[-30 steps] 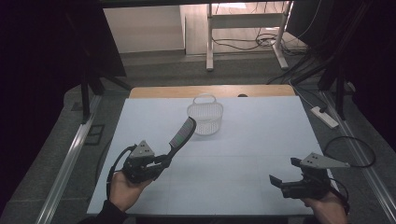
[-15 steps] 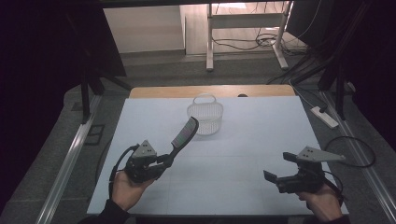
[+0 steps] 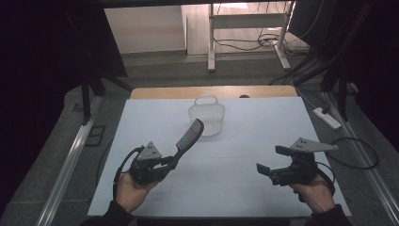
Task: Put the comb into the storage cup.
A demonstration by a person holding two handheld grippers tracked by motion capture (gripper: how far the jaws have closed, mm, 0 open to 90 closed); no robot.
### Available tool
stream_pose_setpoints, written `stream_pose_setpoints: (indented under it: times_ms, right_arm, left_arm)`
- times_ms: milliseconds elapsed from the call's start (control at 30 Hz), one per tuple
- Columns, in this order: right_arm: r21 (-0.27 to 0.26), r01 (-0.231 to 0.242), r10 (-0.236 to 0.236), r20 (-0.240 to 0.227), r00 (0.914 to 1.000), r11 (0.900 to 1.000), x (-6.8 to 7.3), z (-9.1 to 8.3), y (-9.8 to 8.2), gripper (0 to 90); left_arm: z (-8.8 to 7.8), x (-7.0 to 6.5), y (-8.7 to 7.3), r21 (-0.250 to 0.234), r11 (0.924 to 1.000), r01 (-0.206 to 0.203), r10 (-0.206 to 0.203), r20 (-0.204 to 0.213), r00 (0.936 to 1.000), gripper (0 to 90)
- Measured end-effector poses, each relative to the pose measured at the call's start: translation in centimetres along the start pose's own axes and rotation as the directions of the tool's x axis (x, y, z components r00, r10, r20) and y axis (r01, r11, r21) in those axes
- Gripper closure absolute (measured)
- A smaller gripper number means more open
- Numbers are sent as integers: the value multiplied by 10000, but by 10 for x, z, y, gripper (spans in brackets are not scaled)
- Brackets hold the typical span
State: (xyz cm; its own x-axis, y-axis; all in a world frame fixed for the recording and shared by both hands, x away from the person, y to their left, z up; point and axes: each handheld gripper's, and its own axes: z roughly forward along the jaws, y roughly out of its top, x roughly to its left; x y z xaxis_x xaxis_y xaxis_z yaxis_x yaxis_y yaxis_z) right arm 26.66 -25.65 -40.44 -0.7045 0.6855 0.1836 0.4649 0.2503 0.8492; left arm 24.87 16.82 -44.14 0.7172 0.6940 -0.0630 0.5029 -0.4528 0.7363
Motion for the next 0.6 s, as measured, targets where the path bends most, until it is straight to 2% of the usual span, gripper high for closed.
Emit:
stream_pose_setpoints:
  times_ms: [267, 600]
  right_arm:
    - [-27, -163, 162, -239, 9996, 9999, 1, 12, 7, 0]
    - [68, 117, -114, -498, 9987, 9999, 6, 28, 18, 0]
  left_arm:
    - [3, -3, 1, -35, 10000, -84, 84, -41, 10000, 729]
    - [5, -5, 2, -29, 9998, -205, 205, -46, 9998, 729]
